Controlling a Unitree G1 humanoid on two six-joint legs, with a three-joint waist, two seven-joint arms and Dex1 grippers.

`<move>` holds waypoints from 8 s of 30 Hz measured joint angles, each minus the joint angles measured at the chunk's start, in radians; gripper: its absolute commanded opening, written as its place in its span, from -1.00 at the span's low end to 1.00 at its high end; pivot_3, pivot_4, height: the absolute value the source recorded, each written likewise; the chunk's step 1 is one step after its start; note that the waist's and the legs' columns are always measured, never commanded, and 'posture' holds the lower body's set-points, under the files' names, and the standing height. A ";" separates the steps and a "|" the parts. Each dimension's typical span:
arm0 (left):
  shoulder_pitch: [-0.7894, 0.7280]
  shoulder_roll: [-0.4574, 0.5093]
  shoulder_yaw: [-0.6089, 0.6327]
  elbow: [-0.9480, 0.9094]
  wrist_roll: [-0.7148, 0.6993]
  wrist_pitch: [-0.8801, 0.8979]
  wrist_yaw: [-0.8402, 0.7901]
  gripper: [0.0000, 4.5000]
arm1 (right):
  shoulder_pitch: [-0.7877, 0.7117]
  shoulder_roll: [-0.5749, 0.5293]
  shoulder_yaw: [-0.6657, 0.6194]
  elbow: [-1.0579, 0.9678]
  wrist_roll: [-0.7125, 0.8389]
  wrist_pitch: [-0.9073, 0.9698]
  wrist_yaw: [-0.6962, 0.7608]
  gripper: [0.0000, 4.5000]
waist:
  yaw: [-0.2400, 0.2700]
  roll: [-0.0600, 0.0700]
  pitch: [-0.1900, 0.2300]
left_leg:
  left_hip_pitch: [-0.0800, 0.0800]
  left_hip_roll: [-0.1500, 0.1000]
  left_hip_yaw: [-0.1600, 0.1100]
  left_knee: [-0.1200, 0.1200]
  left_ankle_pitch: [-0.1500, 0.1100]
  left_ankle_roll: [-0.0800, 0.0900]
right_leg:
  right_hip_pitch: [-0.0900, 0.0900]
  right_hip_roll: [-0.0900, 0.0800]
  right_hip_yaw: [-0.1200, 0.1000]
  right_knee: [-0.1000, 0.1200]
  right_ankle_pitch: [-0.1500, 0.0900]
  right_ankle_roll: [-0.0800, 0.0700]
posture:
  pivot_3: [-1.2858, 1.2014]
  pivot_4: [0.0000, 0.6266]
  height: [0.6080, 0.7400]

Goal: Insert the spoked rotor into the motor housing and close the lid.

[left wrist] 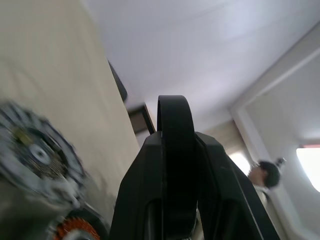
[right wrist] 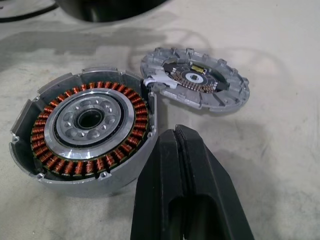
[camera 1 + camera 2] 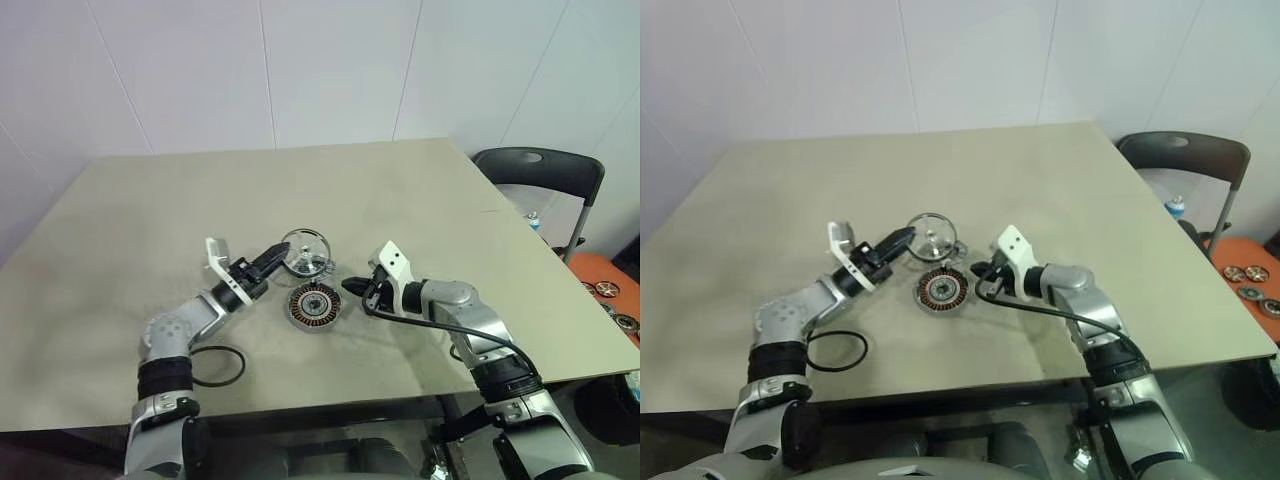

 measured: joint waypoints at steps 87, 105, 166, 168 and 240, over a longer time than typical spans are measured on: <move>0.080 0.247 -0.236 -0.151 0.355 -0.337 -0.187 0.22 | 0.007 0.042 -0.002 0.018 -0.003 -0.044 -0.066 -1.00 | 0.005 0.002 -0.001 | 0.000 -0.001 0.001 -0.001 0.000 -0.001 | 0.000 -0.001 0.000 -0.001 0.000 0.000 | 0.03 -1.00 1.00; 0.102 0.227 -0.324 -0.137 0.531 -0.534 -0.237 0.22 | 0.029 0.095 0.088 -0.114 0.019 0.068 -0.042 -1.00 | 0.002 0.000 -0.002 | 0.001 0.000 0.000 0.001 0.000 0.000 | 0.001 0.000 0.000 0.001 0.000 0.000 | 0.03 -1.00 1.00; 0.171 0.363 -0.398 -0.073 0.752 -0.925 -0.396 0.23 | -0.124 -0.153 0.379 -0.162 -0.405 -0.222 0.250 -0.97 | 0.005 -0.002 -0.002 | 0.002 0.000 0.000 0.002 0.000 0.000 | 0.001 0.000 -0.001 0.005 0.000 0.000 | 0.03 -1.00 1.00; 0.171 0.362 -0.399 -0.067 0.755 -0.930 -0.394 0.23 | -0.124 -0.154 0.366 -0.184 -0.366 -0.180 0.290 -0.97 | 0.005 -0.002 -0.001 | 0.000 0.000 0.000 0.002 0.000 0.000 | -0.001 0.000 -0.001 0.004 0.000 0.000 | 0.03 -1.00 1.00; 0.165 0.340 -0.412 -0.053 0.777 -0.933 -0.395 0.23 | -0.017 0.259 -0.533 -0.107 0.478 0.851 -0.432 -0.97 | 0.005 0.001 -0.001 | 0.001 0.000 0.002 0.002 0.000 0.001 | -0.001 -0.001 0.001 0.007 0.000 0.000 | 0.03 -1.00 1.00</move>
